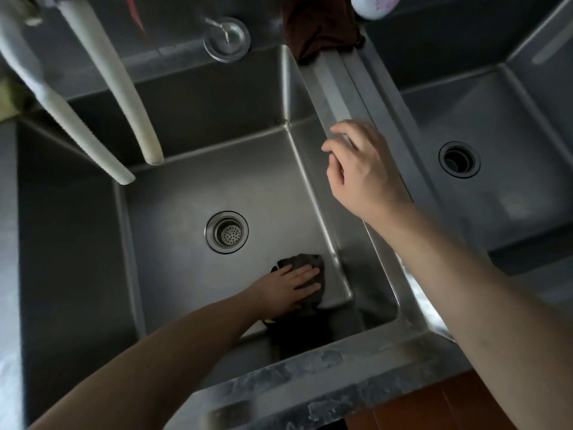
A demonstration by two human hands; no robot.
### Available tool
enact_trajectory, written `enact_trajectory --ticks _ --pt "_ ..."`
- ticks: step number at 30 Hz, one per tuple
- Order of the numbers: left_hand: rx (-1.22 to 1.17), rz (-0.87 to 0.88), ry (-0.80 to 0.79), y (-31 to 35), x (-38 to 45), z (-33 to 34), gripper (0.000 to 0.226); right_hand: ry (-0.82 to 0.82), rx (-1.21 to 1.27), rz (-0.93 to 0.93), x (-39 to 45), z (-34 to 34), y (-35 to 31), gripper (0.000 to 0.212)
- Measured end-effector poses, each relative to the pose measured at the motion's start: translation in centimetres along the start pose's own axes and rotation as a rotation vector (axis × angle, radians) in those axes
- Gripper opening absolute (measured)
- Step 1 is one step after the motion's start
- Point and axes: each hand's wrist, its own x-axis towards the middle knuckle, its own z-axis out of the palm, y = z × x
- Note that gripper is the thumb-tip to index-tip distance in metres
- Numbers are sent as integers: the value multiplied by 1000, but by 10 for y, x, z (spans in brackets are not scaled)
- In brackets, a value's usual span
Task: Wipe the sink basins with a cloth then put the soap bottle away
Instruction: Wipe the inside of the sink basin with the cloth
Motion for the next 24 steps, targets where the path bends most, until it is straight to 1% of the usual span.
enact_trajectory --ticks 2,4,6,8,9,10,11,13,15,17,20,22,24 --pt "39 -53 -7 -13 -24 7 65 -10 16 12 -2 -1 0 20" --pt "75 -157 -6 -28 -49 7 65 -10 31 34 -2 0 1 20" --pt "57 -354 26 -49 -71 7 66 -14 45 57 -1 1 1 20" --pt "-37 -619 34 -71 -88 4 72 -25 54 74 0 2 0 20" --pt "-84 -724 45 -80 -94 5 73 -29 58 81 0 3 0 20" --pt "-124 -788 46 -84 -97 8 73 -31 60 87 -1 3 -1 20" --pt "-154 -809 32 -85 -96 12 71 -32 61 90 -1 3 -1 20" --pt "-177 -788 22 -77 -93 18 71 -39 53 88 0 3 -2 20" --pt "-141 -742 -22 -63 -91 21 73 -57 45 90 -1 2 -3 20" --pt "-118 -680 -9 -51 -91 25 74 -63 44 94 -1 2 -4 20" --pt "-143 -488 16 -21 -81 31 71 -57 43 97 -2 4 -5 20" --pt "-154 -309 -20 1 -66 38 65 -44 40 101 -4 6 -8 18" --pt "-159 -196 -73 4 -55 36 64 -47 37 92 -7 8 -12 18"
